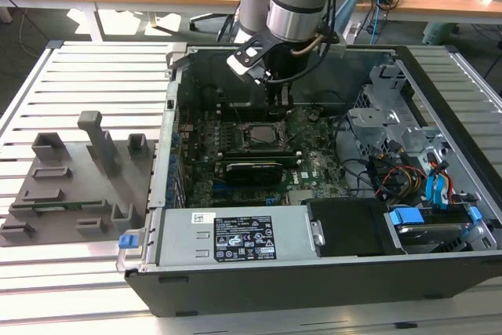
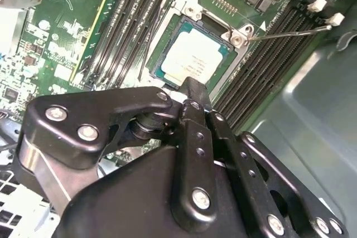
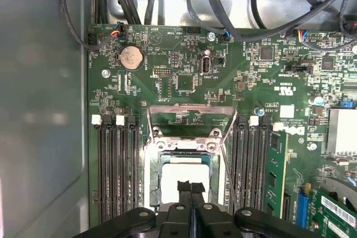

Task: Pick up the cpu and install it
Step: 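Place the cpu into insertion slot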

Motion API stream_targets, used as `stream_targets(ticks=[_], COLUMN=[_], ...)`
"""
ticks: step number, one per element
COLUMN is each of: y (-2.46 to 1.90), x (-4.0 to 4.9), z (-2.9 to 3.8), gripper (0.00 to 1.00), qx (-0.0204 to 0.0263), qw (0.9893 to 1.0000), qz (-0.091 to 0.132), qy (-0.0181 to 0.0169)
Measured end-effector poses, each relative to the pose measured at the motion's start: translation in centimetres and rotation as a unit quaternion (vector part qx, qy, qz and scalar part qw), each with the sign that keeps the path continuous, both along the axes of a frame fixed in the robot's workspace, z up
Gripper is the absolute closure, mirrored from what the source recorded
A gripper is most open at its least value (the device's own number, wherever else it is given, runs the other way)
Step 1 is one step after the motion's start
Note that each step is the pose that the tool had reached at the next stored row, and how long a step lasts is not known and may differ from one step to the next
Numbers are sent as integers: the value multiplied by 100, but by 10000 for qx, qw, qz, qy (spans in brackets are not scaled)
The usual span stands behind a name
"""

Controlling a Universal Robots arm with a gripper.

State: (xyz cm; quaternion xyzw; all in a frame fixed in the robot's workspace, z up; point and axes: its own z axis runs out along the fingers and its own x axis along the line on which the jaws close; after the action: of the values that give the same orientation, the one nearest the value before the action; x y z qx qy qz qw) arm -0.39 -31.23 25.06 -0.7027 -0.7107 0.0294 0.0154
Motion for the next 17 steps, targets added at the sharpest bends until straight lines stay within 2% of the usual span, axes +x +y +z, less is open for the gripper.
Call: stream_targets(ticks=[10,13,14,17], y=[0,0,0,0], x=[0,0,0,0], z=[317,482,513,547], gripper=[89,89,89,89], qx=[-1,-1,0,0], qw=[10000,10000,10000,10000], qz=[0,0,0,0], qy=[0,0,0,0])
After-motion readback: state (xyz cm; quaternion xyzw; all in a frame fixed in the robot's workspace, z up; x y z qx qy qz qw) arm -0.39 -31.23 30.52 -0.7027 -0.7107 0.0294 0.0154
